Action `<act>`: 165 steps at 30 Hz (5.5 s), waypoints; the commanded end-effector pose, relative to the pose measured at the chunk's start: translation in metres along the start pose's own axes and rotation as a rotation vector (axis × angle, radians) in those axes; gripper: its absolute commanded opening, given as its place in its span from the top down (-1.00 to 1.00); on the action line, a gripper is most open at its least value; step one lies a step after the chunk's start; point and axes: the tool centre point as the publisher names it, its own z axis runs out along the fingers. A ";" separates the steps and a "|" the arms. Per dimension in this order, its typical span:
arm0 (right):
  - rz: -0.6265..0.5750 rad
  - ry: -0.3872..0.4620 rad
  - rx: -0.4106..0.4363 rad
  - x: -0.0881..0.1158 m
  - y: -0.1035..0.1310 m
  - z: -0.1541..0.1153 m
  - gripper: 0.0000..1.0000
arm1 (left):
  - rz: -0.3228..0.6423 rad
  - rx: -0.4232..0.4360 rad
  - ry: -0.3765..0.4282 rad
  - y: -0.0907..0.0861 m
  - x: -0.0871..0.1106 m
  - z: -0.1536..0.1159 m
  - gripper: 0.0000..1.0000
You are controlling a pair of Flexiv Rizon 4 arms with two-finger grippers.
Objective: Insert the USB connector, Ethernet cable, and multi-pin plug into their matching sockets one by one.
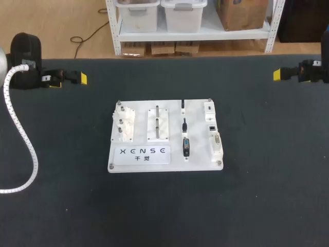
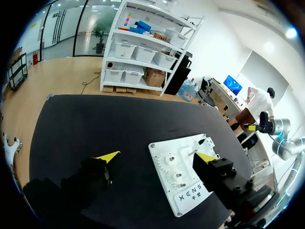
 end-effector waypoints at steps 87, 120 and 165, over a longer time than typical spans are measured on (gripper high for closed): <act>0.000 0.001 0.001 0.000 0.000 0.000 -1.00 | 0.835 0.600 0.263 -0.020 0.004 0.018 -1.00; 0.000 0.001 0.001 0.000 0.000 0.000 -1.00 | 0.983 0.666 0.206 -0.057 0.035 0.073 -1.00; 0.000 0.001 0.001 0.000 0.000 0.000 -1.00 | 1.021 0.628 0.192 -0.083 0.040 0.107 -1.00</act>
